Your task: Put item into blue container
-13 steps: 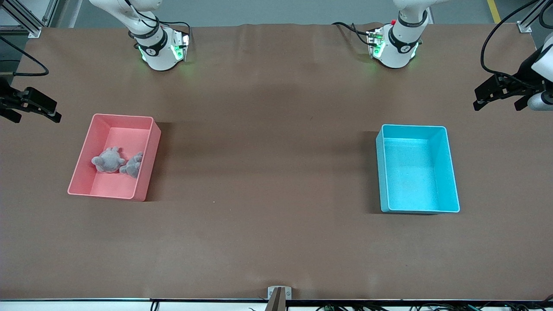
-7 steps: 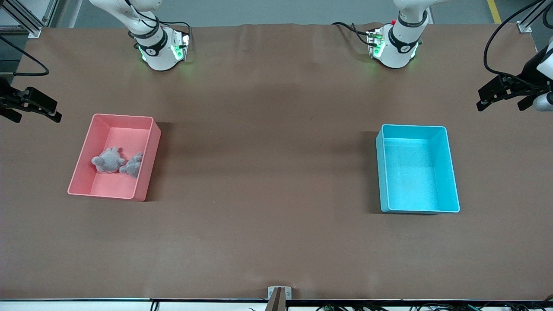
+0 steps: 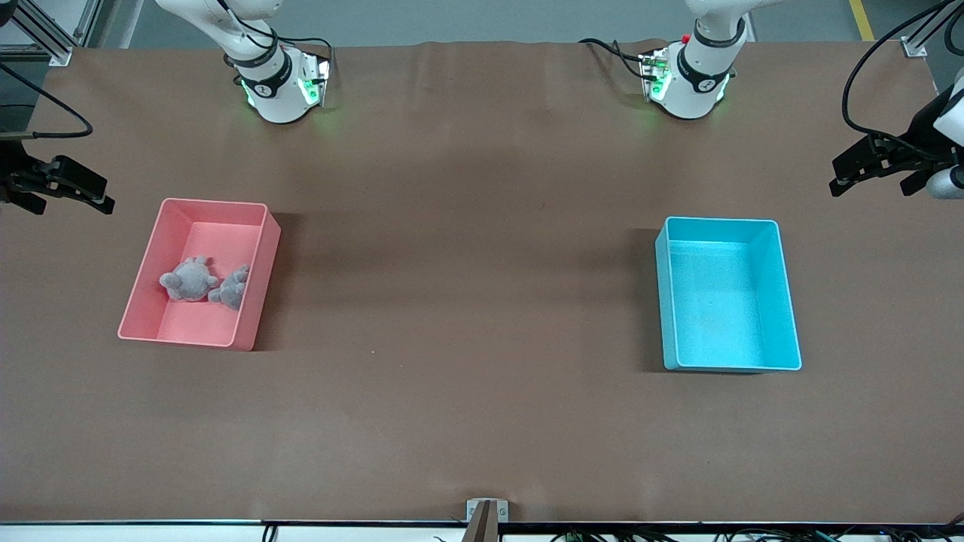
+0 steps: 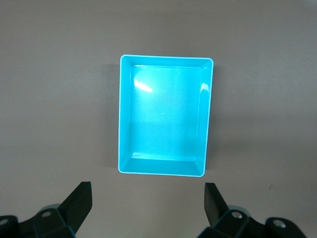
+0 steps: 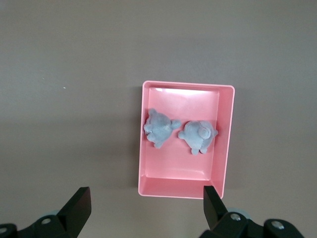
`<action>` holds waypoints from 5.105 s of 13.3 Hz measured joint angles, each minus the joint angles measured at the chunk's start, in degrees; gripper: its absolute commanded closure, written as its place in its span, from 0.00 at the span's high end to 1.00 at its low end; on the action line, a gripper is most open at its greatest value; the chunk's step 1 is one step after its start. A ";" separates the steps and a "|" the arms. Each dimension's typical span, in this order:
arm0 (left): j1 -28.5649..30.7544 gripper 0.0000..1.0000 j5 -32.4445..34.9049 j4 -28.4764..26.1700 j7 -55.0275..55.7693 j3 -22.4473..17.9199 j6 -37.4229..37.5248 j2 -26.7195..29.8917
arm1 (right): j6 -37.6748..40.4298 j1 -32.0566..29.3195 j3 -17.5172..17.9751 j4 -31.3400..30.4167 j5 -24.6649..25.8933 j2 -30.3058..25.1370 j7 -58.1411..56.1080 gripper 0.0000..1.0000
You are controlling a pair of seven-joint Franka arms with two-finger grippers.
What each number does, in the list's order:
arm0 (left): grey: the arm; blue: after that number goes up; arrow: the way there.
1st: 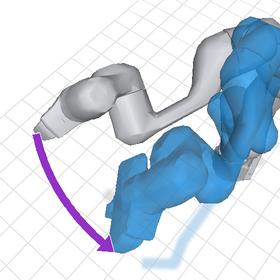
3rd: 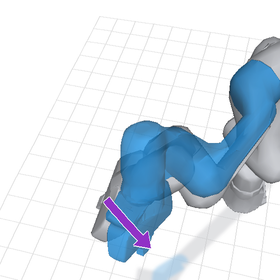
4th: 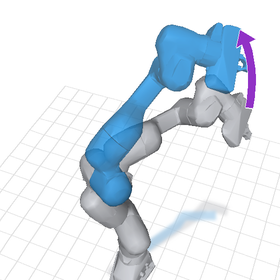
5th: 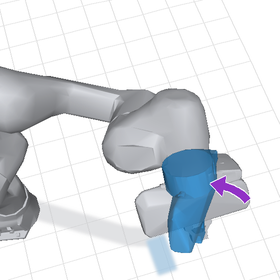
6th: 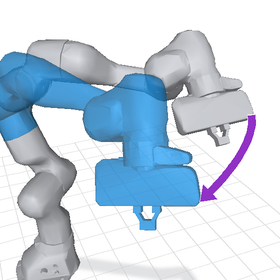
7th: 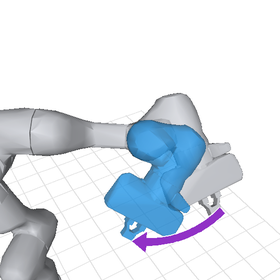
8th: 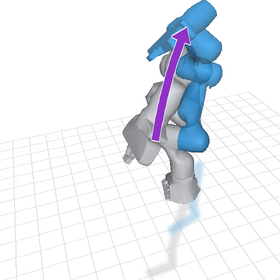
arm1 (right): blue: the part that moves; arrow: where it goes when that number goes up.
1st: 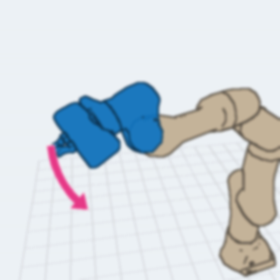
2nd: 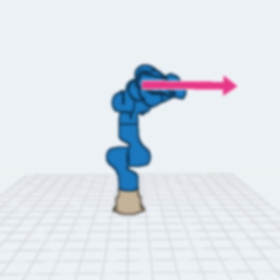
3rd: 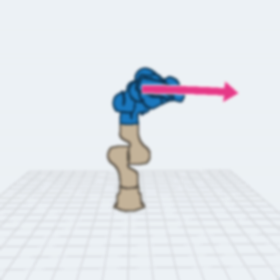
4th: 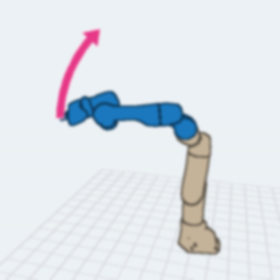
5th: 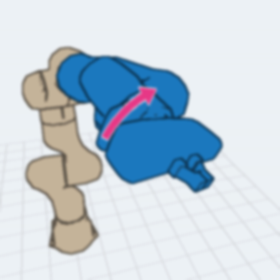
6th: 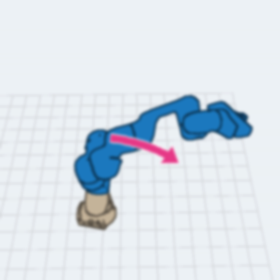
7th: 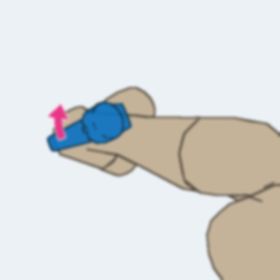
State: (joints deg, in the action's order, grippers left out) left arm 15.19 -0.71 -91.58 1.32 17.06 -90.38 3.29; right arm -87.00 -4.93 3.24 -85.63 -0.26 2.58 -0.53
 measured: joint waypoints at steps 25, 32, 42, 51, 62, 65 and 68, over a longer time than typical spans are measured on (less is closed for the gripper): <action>3.49 1.00 0.06 0.71 -0.12 -0.05 -0.29 -2.31 | -38.16 -10.75 -0.38 -26.98 2.76 16.88 -16.83 1.00; 3.45 1.00 0.06 0.76 -0.12 0.11 -0.30 -2.32 | -43.22 -11.05 -0.38 -30.48 2.76 21.07 -18.35 1.00; 3.45 1.00 0.06 0.96 -0.12 0.11 -0.17 -2.30 | -43.24 -11.41 -0.38 -31.34 2.76 22.98 -22.30 0.38; 3.45 1.00 0.06 0.97 -0.12 0.10 0.65 -2.30 | -40.63 -11.42 -0.01 -29.29 2.76 21.86 -25.24 0.05; 3.45 1.00 0.06 1.00 -0.12 0.09 0.65 -2.31 | -5.62 1.54 1.26 -7.81 2.59 11.18 -11.56 0.03; 3.47 1.00 0.06 1.00 -0.12 0.06 0.60 -2.33 | -5.21 12.06 1.53 -6.43 1.24 11.32 2.36 0.04; 3.48 1.00 0.06 0.99 -0.12 0.03 0.64 -2.35 | -7.83 21.95 1.60 -6.47 -0.11 11.99 16.20 0.04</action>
State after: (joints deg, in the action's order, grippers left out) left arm 18.68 -0.65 -90.59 1.20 17.10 -89.74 0.94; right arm -94.83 17.03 4.84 -92.10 -0.37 14.57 15.68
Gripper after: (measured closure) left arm 0.000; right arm 0.806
